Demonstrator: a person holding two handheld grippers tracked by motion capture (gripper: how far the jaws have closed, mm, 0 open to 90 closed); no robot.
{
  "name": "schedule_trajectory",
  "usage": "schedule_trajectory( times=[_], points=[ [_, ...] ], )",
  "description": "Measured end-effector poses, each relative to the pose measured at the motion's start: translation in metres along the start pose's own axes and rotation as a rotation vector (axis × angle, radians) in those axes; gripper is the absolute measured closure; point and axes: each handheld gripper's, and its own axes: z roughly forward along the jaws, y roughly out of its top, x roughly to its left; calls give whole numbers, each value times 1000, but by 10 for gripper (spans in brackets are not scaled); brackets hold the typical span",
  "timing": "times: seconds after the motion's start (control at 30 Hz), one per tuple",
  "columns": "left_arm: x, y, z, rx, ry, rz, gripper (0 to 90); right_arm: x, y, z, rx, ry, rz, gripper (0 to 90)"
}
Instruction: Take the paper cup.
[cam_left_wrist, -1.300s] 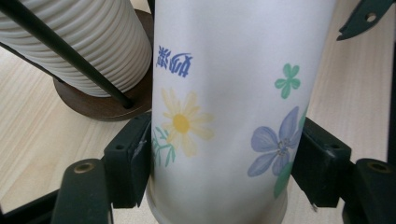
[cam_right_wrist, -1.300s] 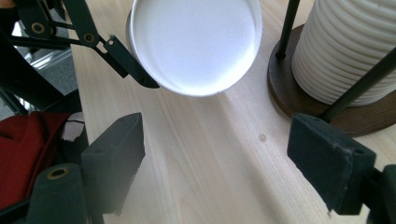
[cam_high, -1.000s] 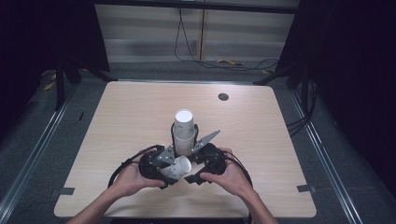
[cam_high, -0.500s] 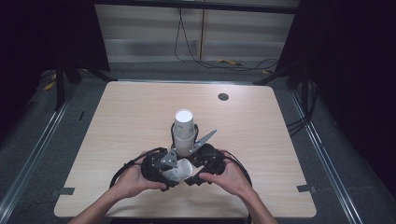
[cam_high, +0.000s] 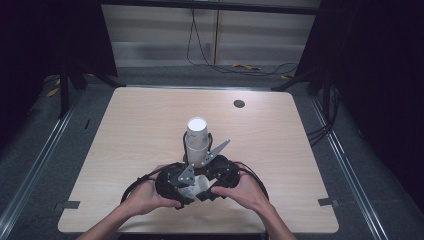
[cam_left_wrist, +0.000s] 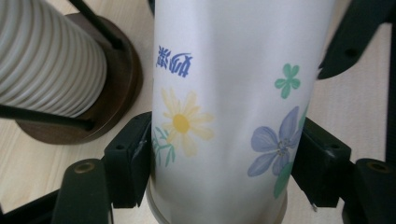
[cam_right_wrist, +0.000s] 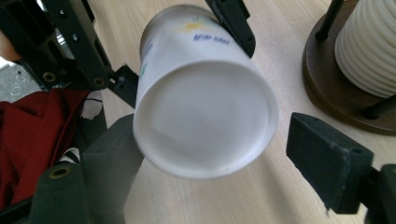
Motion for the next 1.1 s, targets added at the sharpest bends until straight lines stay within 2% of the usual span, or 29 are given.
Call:
schedule_trajectory(
  times=[0.17,0.23,0.3,0.4,0.47,0.63,0.77,0.8,0.83,1.1],
  points=[
    [-4,3,1,3,6,19,303,3,1,1,5,30,-15,288],
    [-3,3,1,4,7,30,304,4,1,1,6,29,-19,289],
    [-4,2,0,-4,13,19,305,4,1,1,10,43,-21,336],
    [-3,1,0,-1,10,35,304,5,1,2,10,44,-18,343],
    [-4,1,1,-7,8,27,303,5,1,2,11,45,-16,343],
    [-6,2,3,24,-1,60,310,5,4,4,21,51,-13,298],
    [-6,3,1,24,3,68,309,5,5,3,16,62,-13,331],
    [-7,2,1,4,-1,46,309,5,5,3,19,67,-7,332],
    [-6,2,0,-7,1,44,309,4,4,2,13,70,-13,332],
    [-5,1,-3,-11,2,43,310,4,3,1,6,70,-13,346]
  ],
)
